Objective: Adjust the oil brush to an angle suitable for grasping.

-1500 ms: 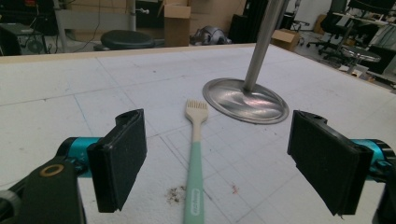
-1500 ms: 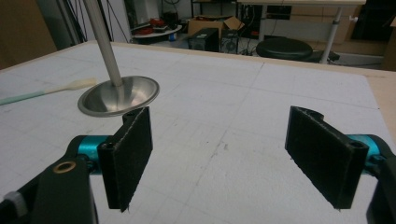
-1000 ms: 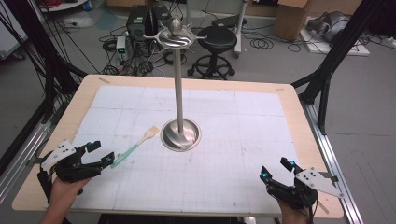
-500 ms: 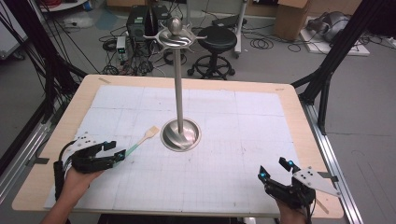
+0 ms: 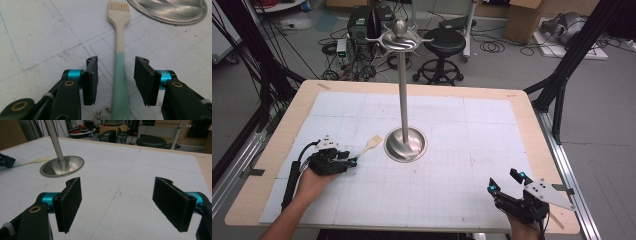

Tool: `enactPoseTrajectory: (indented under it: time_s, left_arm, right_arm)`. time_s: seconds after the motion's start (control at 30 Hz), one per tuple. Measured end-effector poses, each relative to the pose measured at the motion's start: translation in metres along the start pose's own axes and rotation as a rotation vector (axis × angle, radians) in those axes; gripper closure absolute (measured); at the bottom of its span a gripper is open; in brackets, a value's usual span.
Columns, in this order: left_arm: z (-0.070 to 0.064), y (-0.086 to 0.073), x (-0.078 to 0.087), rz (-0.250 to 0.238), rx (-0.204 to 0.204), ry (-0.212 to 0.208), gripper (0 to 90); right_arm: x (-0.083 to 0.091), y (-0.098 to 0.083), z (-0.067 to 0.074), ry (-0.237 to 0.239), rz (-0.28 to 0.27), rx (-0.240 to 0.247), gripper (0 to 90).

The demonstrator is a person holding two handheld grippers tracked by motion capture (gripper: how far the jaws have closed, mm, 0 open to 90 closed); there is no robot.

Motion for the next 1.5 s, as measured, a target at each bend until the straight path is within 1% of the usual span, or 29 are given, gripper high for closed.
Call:
enactPoseTrajectory:
  time_s: [0.07, 0.1, 0.13, 0.17, 0.2, 0.23, 0.27, 0.3, 0.33, 0.37, 0.4, 0.43, 0.5, 0.53, 0.57, 0.6, 0.63, 0.73, 0.77, 0.8, 0.83, 0.9, 1.0, 1.07, 1.13, 1.27, 1.4, 1.43, 1.5]
  left_arm:
    - [0.0, 0.0, 0.0, 0.003, -0.011, 0.012, 58.1]
    - [-0.001, 0.0, 0.001, 0.004, -0.042, 0.019, 59.7]
    - [-0.001, 0.0, 0.001, 0.004, -0.042, 0.019, 61.7]
    - [-0.001, -0.001, 0.001, 0.01, -0.071, 0.021, 62.8]
    - [-0.002, -0.001, 0.001, 0.009, -0.084, 0.019, 62.8]
    - [-0.005, -0.001, 0.001, 0.008, -0.104, 0.002, 68.7]
    - [-0.005, -0.001, 0.001, 0.008, -0.104, 0.002, 72.5]
    - [-0.006, -0.001, 0.001, 0.011, -0.13, -0.01, 72.5]
    - [-0.008, -0.002, 0.002, 0.012, -0.148, -0.016, 77.3]
    - [-0.009, -0.002, 0.002, 0.018, -0.161, -0.02, 78.6]
    - [-0.009, -0.002, 0.002, 0.018, -0.161, -0.02, 78.8]
    - [-0.008, -0.002, 0.003, 0.015, -0.137, -0.026, 78.8]
    - [-0.007, -0.002, 0.004, 0.02, -0.122, -0.042, 79.0]
    - [-0.008, -0.002, 0.007, 0.031, -0.118, -0.062, 79.2]
    - [-0.008, -0.002, 0.007, 0.031, -0.118, -0.062, 79.3]
    - [-0.011, -0.003, 0.009, 0.041, -0.12, -0.093, 79.3]
    - [-0.011, -0.003, 0.009, 0.041, -0.12, -0.093, 79.3]
    - [-0.019, -0.005, 0.013, 0.061, -0.15, -0.135, 79.3]
    - [-0.026, -0.006, 0.015, 0.067, -0.161, -0.157, 79.3]
    - [-0.028, -0.006, 0.016, 0.069, -0.168, -0.169, 79.3]
    - [-0.028, -0.006, 0.016, 0.069, -0.168, -0.169, 79.3]
    - [-0.035, -0.008, 0.019, 0.067, -0.165, -0.195, 79.3]
    - [-0.039, -0.009, 0.02, 0.062, -0.162, -0.21, 79.3]
    - [-0.046, -0.01, 0.02, 0.055, -0.166, -0.233, 79.4]
    - [-0.048, -0.01, 0.02, 0.051, -0.171, -0.24, 79.3]
    - [-0.06, -0.011, 0.018, 0.036, -0.177, -0.277, 79.4]
    - [-0.071, -0.009, 0.016, 0.019, -0.191, -0.321, 79.5]
    - [-0.08, -0.008, 0.016, 0.015, -0.209, -0.351, 79.5]
    - [-0.088, -0.007, 0.014, 0.016, -0.219, -0.373, 79.6]
  right_arm:
    - [0.0, 0.0, 0.0, 0.0, -0.002, 0.003, 22.0]
    - [-0.001, 0.0, 0.0, 0.001, 0.0, 0.003, 22.0]
    - [-0.001, 0.0, 0.0, 0.001, 0.0, 0.003, 22.0]
    - [-0.001, 0.0, 0.0, 0.003, 0.0, 0.007, 22.0]
    - [-0.001, 0.0, 0.0, 0.003, 0.0, 0.007, 22.0]
    - [-0.001, -0.001, 0.001, 0.001, 0.004, 0.007, 22.1]
    - [-0.001, -0.001, 0.001, 0.001, 0.004, 0.007, 22.1]
    - [-0.001, -0.001, 0.001, 0.002, 0.004, 0.007, 22.1]
    - [-0.001, -0.001, 0.001, 0.001, 0.003, 0.009, 22.1]
    - [-0.001, 0.0, 0.001, -0.003, 0.004, 0.003, 22.1]
    - [-0.001, 0.0, 0.001, -0.003, 0.004, 0.003, 22.1]
    - [-0.001, 0.0, 0.001, -0.004, 0.001, 0.006, 22.1]
    - [0.0, 0.0, 0.001, -0.005, 0.0, 0.002, 22.1]
    - [0.0, 0.0, 0.001, -0.004, 0.001, 0.004, 22.2]
    - [0.0, 0.0, 0.001, -0.005, 0.001, 0.005, 22.2]
    - [0.0, 0.0, 0.001, -0.006, -0.001, 0.006, 22.2]
    - [0.0, 0.0, 0.001, -0.006, -0.001, 0.006, 22.2]
    - [0.001, 0.001, 0.0, -0.009, -0.003, 0.006, 22.2]
    - [0.002, 0.001, 0.001, -0.009, -0.004, 0.005, 22.2]
    - [0.002, 0.001, 0.001, -0.009, -0.005, 0.006, 22.2]
    - [0.002, 0.001, 0.001, -0.009, -0.005, 0.006, 22.2]
    - [0.002, 0.002, 0.001, -0.01, -0.006, 0.005, 22.2]
    - [0.002, 0.001, 0.001, -0.009, -0.005, 0.005, 22.2]
    - [0.002, 0.002, 0.001, -0.008, -0.006, 0.007, 22.2]
    - [0.002, 0.002, 0.001, -0.007, -0.006, 0.007, 22.2]
    - [0.002, 0.001, 0.001, -0.007, -0.005, 0.005, 22.2]
    - [0.002, 0.001, 0.001, -0.009, -0.003, 0.003, 22.2]
    - [0.002, 0.001, 0.001, -0.008, -0.003, 0.002, 22.2]
    - [0.002, 0.001, 0.001, -0.007, -0.005, 0.003, 22.2]
Point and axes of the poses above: each handheld gripper's, and its own axes: x roughly backward along the jaws, y roughly out of its top, z roughly to its left, the point moved 5 cm from there along -x, roughly forward along the jaws, and after that the axes turned 14 degrees about -z, right-handed, at the moved point
